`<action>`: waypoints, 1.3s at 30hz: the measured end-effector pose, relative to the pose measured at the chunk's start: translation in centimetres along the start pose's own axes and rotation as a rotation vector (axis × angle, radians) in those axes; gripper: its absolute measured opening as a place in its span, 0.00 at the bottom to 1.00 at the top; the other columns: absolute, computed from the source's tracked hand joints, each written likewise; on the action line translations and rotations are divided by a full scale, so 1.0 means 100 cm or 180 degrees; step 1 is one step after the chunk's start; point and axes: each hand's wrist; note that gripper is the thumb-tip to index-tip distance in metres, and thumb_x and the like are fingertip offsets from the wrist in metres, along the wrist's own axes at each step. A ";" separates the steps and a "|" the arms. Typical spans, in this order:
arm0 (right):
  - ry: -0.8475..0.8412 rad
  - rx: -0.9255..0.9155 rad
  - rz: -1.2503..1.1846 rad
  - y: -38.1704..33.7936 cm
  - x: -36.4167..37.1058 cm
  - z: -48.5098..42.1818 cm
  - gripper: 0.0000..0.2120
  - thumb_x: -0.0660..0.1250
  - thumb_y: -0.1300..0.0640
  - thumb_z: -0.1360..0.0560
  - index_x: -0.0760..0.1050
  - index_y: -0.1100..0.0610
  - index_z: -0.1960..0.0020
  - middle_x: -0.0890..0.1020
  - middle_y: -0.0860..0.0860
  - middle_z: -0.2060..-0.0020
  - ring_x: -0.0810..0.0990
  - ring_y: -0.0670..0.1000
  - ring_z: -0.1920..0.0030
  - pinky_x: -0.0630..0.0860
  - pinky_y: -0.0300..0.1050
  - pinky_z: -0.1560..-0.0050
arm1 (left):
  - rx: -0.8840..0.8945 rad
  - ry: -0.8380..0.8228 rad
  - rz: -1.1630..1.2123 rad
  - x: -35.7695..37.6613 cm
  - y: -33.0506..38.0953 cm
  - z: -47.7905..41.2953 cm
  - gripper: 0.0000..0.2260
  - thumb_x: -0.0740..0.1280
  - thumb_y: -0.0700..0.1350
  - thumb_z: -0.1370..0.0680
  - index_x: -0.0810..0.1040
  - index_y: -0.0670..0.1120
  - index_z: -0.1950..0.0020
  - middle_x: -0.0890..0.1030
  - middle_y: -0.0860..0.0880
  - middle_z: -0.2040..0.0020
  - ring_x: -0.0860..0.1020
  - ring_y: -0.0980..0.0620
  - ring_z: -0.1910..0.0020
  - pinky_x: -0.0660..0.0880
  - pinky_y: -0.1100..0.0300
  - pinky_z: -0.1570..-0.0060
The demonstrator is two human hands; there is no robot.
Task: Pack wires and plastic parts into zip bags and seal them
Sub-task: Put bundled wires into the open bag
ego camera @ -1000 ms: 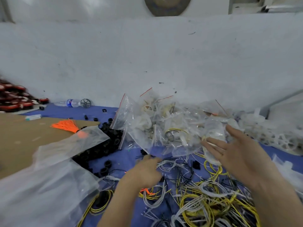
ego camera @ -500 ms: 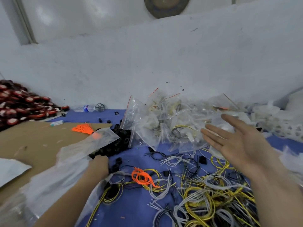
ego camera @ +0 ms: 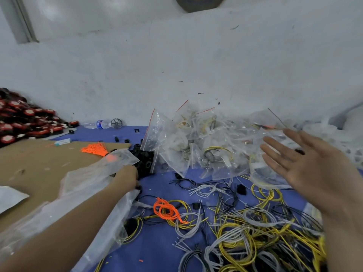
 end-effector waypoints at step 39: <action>0.0802 -0.0484 0.2387 0.018 0.006 0.000 0.13 0.58 0.65 0.21 0.79 0.55 0.55 0.85 0.50 0.66 0.78 0.46 0.77 0.68 0.35 0.78 | 0.0269 0.0854 0.2127 -0.031 0.083 0.038 0.14 0.58 0.42 0.19 0.72 0.42 0.34 0.78 0.41 0.40 0.78 0.44 0.46 0.71 0.56 0.50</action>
Point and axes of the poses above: each hand's wrist, its own z-axis away from the middle knuckle, its own x-axis out of the palm, y = z × x
